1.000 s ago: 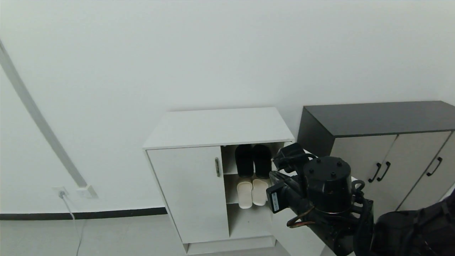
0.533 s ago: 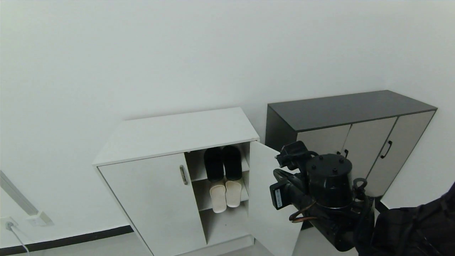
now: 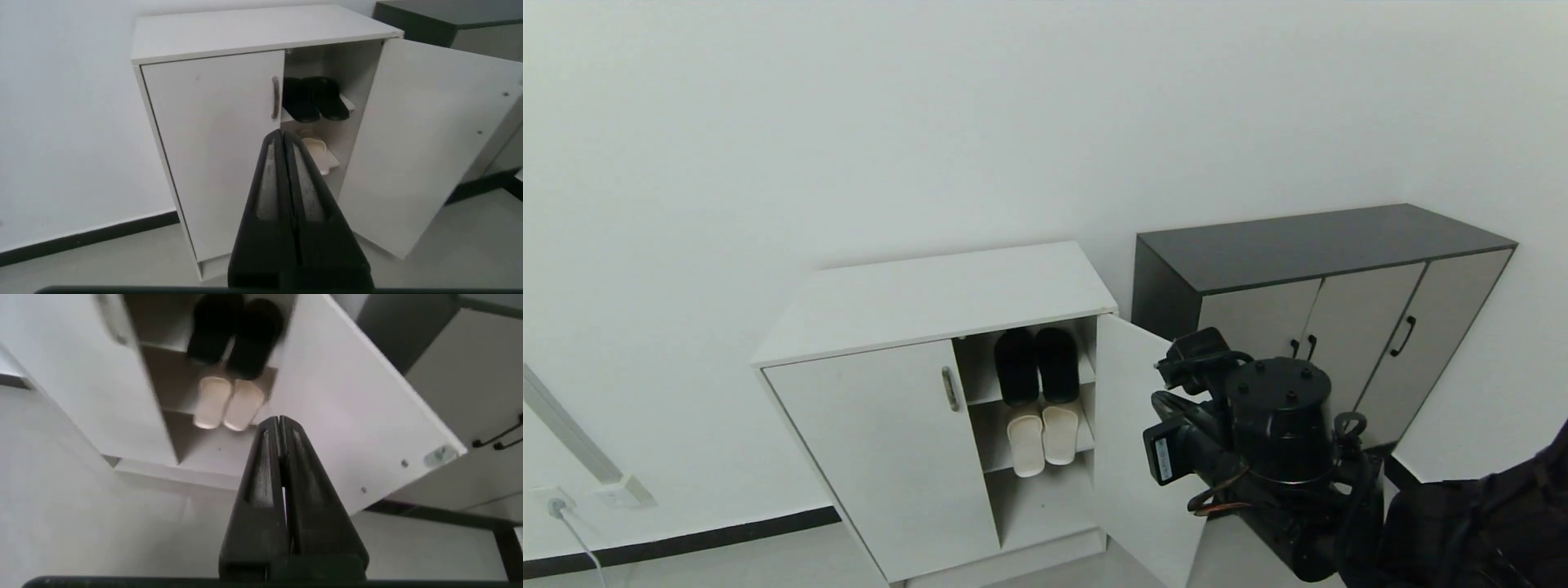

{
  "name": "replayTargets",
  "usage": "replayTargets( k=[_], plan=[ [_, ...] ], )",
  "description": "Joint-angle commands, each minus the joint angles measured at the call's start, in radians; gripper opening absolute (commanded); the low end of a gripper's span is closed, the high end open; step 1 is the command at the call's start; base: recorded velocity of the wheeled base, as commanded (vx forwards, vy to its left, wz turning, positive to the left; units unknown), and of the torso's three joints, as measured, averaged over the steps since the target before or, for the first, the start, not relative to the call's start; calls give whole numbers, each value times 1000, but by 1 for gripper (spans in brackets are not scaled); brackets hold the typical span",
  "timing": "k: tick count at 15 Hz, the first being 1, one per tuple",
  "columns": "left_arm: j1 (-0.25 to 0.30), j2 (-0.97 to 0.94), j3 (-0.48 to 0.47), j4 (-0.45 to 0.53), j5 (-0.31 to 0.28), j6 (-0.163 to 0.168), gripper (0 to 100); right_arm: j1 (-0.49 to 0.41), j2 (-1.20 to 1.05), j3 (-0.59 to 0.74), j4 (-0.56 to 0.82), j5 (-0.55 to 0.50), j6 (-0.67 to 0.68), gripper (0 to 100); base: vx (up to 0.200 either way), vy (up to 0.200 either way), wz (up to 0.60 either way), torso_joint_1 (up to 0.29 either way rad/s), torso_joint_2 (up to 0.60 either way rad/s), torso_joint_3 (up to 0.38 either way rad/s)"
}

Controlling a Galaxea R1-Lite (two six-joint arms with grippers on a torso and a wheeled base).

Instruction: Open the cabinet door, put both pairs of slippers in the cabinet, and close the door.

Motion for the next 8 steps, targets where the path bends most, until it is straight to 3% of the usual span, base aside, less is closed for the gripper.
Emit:
replayTargets(
  k=[1, 5, 8],
  plan=[
    [0, 0, 0, 1, 1, -1, 0, -1, 1, 0, -3, 0, 2, 0, 0, 0, 0, 0, 0, 0],
    [0, 0, 0, 1, 1, -1, 0, -53, 36, -21, -46, 2, -18, 0, 0, 0, 0, 0, 0, 0],
    [0, 0, 0, 1, 0, 1, 0, -167, 71, -176, 14, 6, -18, 0, 0, 0, 0, 0, 0, 0]
  ],
)
